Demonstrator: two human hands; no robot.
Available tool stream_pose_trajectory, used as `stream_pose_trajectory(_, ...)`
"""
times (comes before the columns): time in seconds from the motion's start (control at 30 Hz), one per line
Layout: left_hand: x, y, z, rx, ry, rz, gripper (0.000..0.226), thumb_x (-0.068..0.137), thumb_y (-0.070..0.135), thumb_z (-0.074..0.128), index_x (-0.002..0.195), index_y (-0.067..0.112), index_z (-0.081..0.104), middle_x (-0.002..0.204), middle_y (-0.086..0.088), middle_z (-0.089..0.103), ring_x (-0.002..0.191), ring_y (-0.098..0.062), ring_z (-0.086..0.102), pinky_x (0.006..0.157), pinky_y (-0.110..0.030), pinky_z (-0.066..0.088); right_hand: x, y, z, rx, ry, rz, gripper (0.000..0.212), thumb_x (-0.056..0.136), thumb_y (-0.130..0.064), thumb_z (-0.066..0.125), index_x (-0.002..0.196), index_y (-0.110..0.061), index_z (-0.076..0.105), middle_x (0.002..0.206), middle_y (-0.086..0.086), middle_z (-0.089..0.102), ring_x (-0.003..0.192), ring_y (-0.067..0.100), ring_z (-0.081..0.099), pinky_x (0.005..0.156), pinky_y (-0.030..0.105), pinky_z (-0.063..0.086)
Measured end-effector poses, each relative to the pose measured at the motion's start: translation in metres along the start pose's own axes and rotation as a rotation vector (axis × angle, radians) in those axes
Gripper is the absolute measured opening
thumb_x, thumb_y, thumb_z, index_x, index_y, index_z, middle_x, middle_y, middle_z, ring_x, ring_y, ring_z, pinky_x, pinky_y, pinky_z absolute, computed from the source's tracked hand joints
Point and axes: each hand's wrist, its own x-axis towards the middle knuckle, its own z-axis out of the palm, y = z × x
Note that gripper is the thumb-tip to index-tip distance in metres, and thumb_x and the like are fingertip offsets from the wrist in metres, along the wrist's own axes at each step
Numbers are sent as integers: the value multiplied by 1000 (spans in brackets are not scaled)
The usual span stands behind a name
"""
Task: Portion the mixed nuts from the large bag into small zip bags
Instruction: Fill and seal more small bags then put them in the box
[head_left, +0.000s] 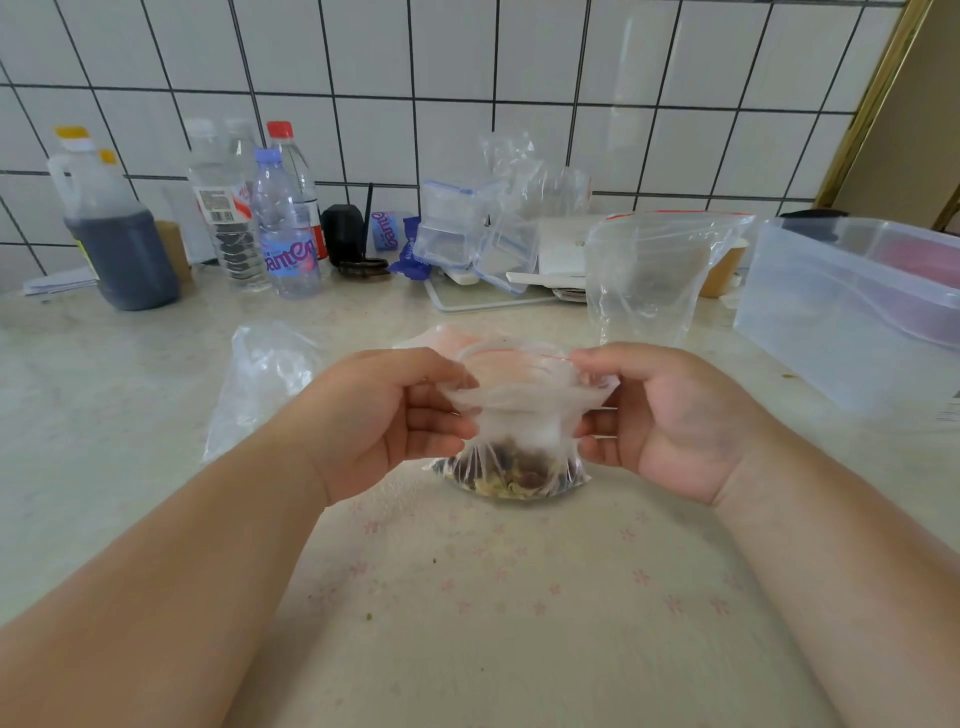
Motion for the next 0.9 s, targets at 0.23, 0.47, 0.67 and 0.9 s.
stream_pose_trajectory(0.23,0,2,-6,-106,-193,-41,9,74,20,73,72,12,77,73,-4,69,62,-14,62,57,-25,57,1,-1,-7,233,-151,62,25,69,-17,70,91,-8,63,66,0,52,60,14,46,54,26,41)
stream_pose_trajectory(0.47,2,-2,-3,114,3,68,18,68,8,86,64,17,70,68,-5,66,51,-13,57,49,-23,53,6,9,-2,-253,121,-137,26,76,12,68,68,-13,64,62,1,58,58,17,48,49,24,40)
stream_pose_trajectory(0.67,4,-12,1,741,342,299,16,81,5,75,75,16,66,54,8,65,43,-3,60,44,-13,46,11,18,-5,-923,443,-396,11,76,-13,68,73,-23,68,53,-9,58,49,10,54,55,25,42)
stream_pose_trajectory(0.9,2,-4,1,310,272,140,22,87,13,78,70,6,66,55,-6,64,45,-17,59,42,-23,49,7,10,-2,-379,302,-230,11,83,-8,71,76,-7,63,53,7,64,45,19,63,41,24,47)
